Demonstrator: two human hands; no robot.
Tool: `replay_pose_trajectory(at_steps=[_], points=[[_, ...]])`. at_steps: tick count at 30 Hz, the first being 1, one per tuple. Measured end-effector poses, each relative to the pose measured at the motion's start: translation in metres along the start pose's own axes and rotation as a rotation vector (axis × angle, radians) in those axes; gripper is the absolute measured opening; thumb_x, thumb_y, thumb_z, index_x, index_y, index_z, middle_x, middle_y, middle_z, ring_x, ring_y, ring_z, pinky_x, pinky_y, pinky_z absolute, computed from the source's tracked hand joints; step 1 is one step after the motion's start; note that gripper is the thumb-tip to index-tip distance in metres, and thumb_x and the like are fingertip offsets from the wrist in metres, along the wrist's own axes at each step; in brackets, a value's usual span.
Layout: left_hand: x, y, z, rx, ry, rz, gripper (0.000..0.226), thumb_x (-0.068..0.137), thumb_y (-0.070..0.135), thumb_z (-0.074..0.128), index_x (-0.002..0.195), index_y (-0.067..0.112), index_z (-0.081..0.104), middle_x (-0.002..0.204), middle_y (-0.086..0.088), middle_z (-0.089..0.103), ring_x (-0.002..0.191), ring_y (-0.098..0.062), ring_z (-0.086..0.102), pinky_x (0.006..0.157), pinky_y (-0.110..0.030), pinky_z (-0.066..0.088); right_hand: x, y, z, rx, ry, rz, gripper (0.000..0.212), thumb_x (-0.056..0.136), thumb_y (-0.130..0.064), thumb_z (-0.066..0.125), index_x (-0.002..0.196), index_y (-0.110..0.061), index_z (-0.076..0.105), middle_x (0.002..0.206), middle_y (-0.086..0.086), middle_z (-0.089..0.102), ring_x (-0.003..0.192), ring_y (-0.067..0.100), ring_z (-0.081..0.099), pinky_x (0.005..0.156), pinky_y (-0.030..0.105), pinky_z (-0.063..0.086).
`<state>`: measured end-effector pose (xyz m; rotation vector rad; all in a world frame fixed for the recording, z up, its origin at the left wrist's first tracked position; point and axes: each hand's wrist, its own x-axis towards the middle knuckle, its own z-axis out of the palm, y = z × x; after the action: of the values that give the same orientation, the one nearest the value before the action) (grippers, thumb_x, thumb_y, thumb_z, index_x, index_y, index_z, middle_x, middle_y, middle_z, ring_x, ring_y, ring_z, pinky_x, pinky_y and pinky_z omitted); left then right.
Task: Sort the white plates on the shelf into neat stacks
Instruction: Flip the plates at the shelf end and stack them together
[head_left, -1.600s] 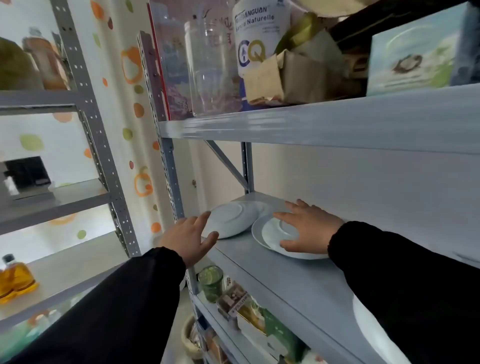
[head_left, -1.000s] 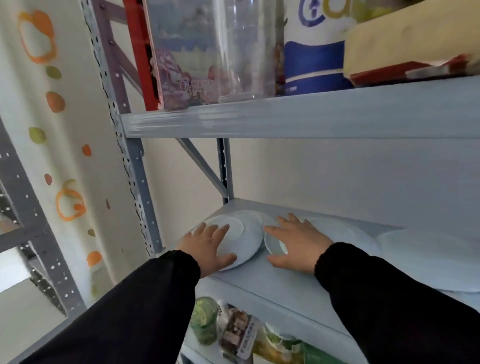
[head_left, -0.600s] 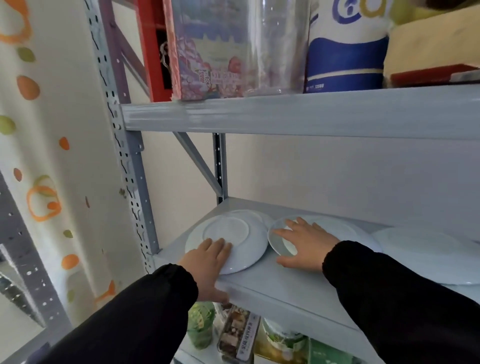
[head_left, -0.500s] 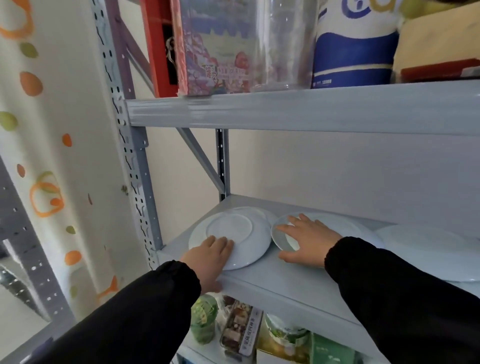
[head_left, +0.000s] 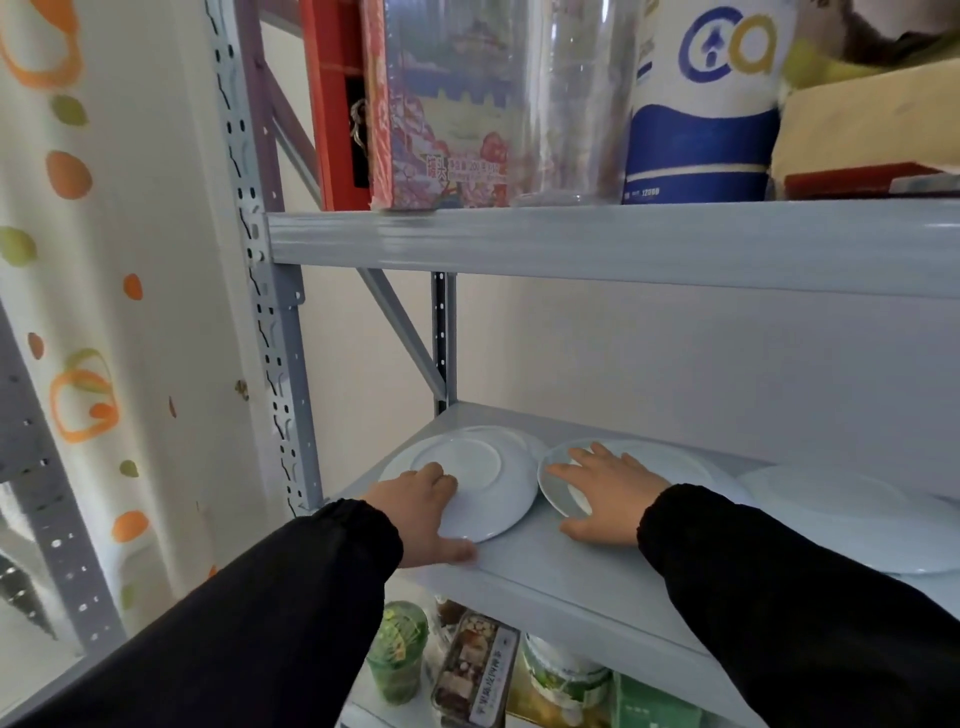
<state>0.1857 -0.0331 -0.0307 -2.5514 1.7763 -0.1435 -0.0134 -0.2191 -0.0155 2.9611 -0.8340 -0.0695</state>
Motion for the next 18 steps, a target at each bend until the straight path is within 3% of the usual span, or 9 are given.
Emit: replay_pose_trajectory(at_steps=[2, 4, 7, 9, 11, 13, 18], points=[[0.010, 0.013, 0.004, -0.049, 0.000, -0.079, 0.098, 0.068, 0.084, 0.044, 0.145, 0.026, 0.025, 0.150, 0.000, 0.027, 0.133, -0.026, 0.036, 0.103, -0.044, 0.039, 0.002, -0.001, 0.000, 0.008, 0.011, -0.008, 0.080, 0.084, -0.059, 0.052, 0.152, -0.041, 0.016, 0.164, -0.001, 0.008, 0.150, 0.024, 0.002, 0.120, 0.048, 0.009], [0.022, 0.029, 0.010, -0.067, -0.019, -0.156, 0.104, 0.065, 0.083, 0.048, 0.146, 0.025, 0.020, 0.150, 0.000, 0.026, 0.134, -0.030, 0.032, 0.100, -0.047, 0.040, 0.004, -0.001, 0.000, 0.019, 0.012, -0.015, 0.080, 0.082, -0.059, 0.052, 0.152, -0.042, 0.017, 0.164, -0.001, 0.008, 0.150, 0.024, 0.003, 0.120, 0.048, 0.009], [0.034, 0.044, 0.006, 0.014, -0.020, -0.193, 0.092, 0.076, 0.072, 0.051, 0.142, 0.014, 0.028, 0.133, -0.007, 0.042, 0.115, -0.035, 0.048, 0.084, -0.040, 0.047, 0.006, 0.002, 0.001, 0.036, 0.023, -0.024, 0.080, 0.081, -0.061, 0.051, 0.152, -0.043, 0.017, 0.164, -0.001, 0.009, 0.151, 0.023, 0.002, 0.120, 0.048, 0.009], [0.036, 0.048, -0.004, 0.077, -0.036, -0.145, 0.072, 0.085, 0.055, 0.055, 0.134, 0.006, 0.040, 0.119, -0.009, 0.052, 0.100, -0.030, 0.057, 0.072, -0.034, 0.042, 0.006, 0.004, 0.001, 0.033, 0.019, -0.031, 0.080, 0.082, -0.061, 0.051, 0.152, -0.043, 0.016, 0.164, -0.002, 0.009, 0.151, 0.023, 0.002, 0.120, 0.048, 0.009], [0.034, 0.050, -0.009, 0.072, -0.032, -0.121, 0.045, 0.087, 0.036, 0.057, 0.120, 0.006, 0.052, 0.097, -0.004, 0.053, 0.081, -0.024, 0.054, 0.067, -0.032, 0.039, 0.007, 0.004, 0.001, 0.034, 0.013, -0.033, 0.081, 0.083, -0.061, 0.051, 0.152, -0.042, 0.016, 0.164, -0.001, 0.008, 0.150, 0.023, 0.003, 0.120, 0.048, 0.009], [0.032, 0.048, -0.010, 0.073, -0.005, -0.121, 0.037, 0.086, 0.025, 0.059, 0.117, 0.007, 0.050, 0.089, -0.002, 0.049, 0.072, -0.023, 0.049, 0.063, -0.032, 0.038, 0.008, 0.002, 0.002, 0.051, 0.018, -0.032, 0.082, 0.083, -0.062, 0.052, 0.153, -0.041, 0.015, 0.164, -0.001, 0.006, 0.151, 0.023, 0.003, 0.120, 0.048, 0.010], [0.022, 0.024, -0.022, 0.241, 0.178, -0.083, 0.063, 0.090, 0.001, 0.043, 0.147, 0.005, 0.015, 0.120, -0.013, 0.052, 0.091, -0.032, 0.063, 0.062, -0.036, 0.038, 0.008, -0.002, 0.005, 0.052, 0.019, -0.052, 0.085, 0.081, -0.066, 0.051, 0.152, -0.043, 0.012, 0.164, -0.001, 0.005, 0.151, 0.022, 0.003, 0.120, 0.047, 0.011]])
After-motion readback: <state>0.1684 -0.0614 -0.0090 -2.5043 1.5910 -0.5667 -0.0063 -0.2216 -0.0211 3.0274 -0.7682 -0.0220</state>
